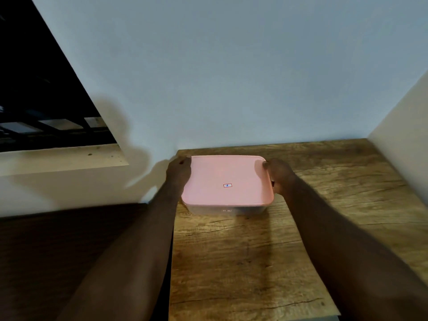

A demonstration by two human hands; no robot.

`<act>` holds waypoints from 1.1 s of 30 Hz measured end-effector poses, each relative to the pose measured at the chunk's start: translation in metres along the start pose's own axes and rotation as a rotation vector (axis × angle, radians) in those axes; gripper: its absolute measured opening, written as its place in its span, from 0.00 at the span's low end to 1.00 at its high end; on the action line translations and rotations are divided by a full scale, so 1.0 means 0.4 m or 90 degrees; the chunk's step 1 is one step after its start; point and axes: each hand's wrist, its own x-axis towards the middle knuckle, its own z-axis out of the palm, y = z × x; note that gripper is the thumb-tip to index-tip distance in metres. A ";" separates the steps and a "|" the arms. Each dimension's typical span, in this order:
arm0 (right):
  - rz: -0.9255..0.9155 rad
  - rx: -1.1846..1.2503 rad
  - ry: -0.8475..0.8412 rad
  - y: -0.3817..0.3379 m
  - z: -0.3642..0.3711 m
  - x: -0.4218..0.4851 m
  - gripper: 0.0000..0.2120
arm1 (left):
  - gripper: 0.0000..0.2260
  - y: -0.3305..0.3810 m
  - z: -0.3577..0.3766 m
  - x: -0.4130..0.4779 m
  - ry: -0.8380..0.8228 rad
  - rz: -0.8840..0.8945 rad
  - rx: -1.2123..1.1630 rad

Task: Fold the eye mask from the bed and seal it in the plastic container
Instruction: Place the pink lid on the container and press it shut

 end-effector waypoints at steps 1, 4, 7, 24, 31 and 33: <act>-0.011 0.006 -0.001 0.001 0.004 0.006 0.13 | 0.18 0.003 -0.001 0.005 -0.014 -0.023 -0.042; -0.065 0.019 -0.013 0.010 0.018 0.013 0.20 | 0.11 0.000 0.004 0.013 -0.038 -0.057 -0.122; -0.085 0.033 0.006 0.012 0.032 0.014 0.21 | 0.11 -0.005 0.005 0.009 -0.021 -0.051 -0.159; -0.288 -0.209 0.138 0.026 0.031 0.004 0.13 | 0.09 0.000 0.008 -0.022 0.121 0.248 0.214; -0.516 -0.668 0.022 0.060 0.039 -0.029 0.36 | 0.35 -0.035 0.010 -0.090 -0.039 0.451 0.553; -0.486 -0.740 0.001 0.070 0.041 -0.034 0.48 | 0.41 -0.043 0.009 -0.102 -0.084 0.411 0.598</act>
